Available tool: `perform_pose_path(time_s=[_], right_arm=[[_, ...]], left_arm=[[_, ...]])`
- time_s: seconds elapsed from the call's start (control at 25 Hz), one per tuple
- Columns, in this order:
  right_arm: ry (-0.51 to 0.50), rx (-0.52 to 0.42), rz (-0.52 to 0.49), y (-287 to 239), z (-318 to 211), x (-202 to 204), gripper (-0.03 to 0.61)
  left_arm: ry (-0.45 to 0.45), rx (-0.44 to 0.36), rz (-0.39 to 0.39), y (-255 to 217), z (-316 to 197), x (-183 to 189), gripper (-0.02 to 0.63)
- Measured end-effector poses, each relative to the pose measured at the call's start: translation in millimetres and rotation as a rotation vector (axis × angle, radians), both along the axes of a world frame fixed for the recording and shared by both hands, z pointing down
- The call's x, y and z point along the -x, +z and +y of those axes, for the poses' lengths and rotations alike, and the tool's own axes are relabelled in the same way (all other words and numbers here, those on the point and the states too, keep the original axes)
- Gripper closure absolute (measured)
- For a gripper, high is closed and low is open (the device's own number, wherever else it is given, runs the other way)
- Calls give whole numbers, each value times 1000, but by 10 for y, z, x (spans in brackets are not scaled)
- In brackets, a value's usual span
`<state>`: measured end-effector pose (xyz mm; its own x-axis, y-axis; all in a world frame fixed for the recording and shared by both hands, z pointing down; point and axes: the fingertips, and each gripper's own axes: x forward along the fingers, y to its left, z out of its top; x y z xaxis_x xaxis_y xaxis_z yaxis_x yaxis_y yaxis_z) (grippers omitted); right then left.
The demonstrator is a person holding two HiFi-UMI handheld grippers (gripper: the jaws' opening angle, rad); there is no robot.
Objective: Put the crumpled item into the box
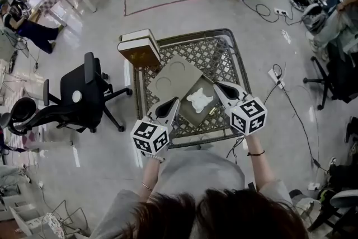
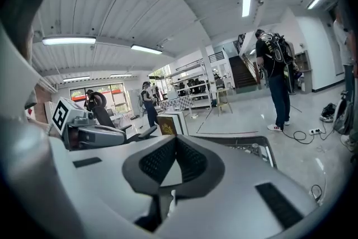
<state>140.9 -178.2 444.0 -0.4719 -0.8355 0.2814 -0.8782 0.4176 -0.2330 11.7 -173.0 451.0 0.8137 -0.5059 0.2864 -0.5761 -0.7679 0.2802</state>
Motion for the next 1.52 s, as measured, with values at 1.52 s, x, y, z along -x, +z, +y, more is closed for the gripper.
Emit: perform_pose_path(time_s=[1.52], right_arm=[[154, -295, -20, -986, -11, -656, 557]], left_arm=[[-150, -255, 132, -967, -426, 397, 597]])
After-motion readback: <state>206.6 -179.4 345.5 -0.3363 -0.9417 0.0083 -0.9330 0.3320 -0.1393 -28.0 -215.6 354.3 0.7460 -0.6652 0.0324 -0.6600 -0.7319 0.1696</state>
